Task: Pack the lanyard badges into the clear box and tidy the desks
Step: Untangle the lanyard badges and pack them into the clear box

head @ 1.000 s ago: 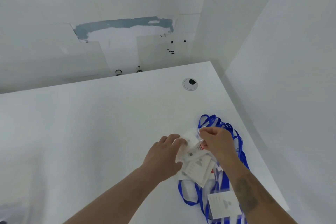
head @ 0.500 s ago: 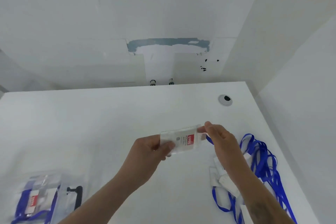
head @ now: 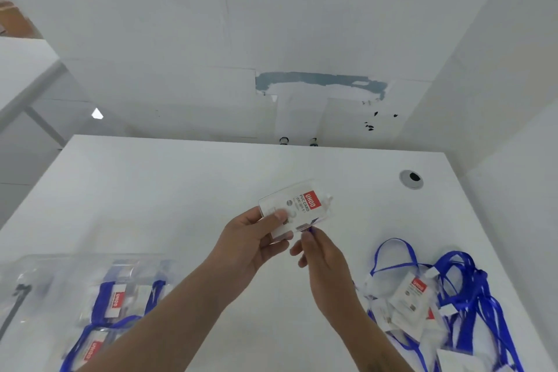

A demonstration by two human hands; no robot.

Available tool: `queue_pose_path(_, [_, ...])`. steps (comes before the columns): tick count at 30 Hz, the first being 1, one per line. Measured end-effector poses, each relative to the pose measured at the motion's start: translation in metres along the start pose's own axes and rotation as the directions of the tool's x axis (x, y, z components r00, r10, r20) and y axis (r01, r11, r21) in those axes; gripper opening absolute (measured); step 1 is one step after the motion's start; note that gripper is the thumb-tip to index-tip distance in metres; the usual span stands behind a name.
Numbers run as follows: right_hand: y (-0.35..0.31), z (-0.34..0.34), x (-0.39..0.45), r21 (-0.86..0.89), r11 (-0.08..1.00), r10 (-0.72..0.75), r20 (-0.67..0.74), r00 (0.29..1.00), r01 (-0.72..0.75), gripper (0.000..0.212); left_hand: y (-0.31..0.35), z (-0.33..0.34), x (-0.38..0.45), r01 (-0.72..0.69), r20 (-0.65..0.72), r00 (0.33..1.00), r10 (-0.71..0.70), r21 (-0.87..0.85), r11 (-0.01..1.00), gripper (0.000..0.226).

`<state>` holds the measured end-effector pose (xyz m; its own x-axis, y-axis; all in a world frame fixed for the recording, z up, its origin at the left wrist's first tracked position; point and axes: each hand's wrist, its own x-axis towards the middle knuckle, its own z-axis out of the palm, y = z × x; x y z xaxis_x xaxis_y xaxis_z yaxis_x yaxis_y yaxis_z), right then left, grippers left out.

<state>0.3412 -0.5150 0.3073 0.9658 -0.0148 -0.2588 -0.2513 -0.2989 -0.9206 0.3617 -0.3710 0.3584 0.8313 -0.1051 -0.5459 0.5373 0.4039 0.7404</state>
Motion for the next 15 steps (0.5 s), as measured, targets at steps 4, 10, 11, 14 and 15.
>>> queue_pose_path(4, [-0.004, 0.007, -0.001, -0.408, 0.911, -0.018, 0.099, 0.995, 0.057, 0.022, 0.000, 0.000, 0.002, -0.101, -0.105, 0.986, 0.130, 0.249, 0.963, 0.013])
queue_pose_path(10, [-0.038, -0.014, 0.006, -0.398, 0.908, -0.083, 0.128, 0.988, 0.127, 0.018, 0.018, 0.005, 0.002, -0.226, -0.075, 0.962, 0.264, 0.330, 0.917, 0.013])
queue_pose_path(11, [-0.045, -0.018, 0.008, -0.404, 0.902, -0.106, 0.127, 0.986, 0.150, 0.020, 0.022, 0.007, 0.002, -0.249, -0.061, 0.957, 0.284, 0.331, 0.910, 0.013])
queue_pose_path(14, [-0.064, -0.026, 0.009, -0.512, 0.829, -0.180, 0.139, 0.974, 0.226, 0.021, 0.037, 0.013, 0.002, -0.322, -0.032, 0.935, 0.353, 0.342, 0.883, 0.014])
queue_pose_path(15, [-0.068, -0.027, 0.008, -0.565, 0.786, -0.200, 0.151, 0.968, 0.251, 0.021, 0.040, 0.014, 0.003, -0.343, -0.029, 0.926, 0.376, 0.352, 0.871, 0.016])
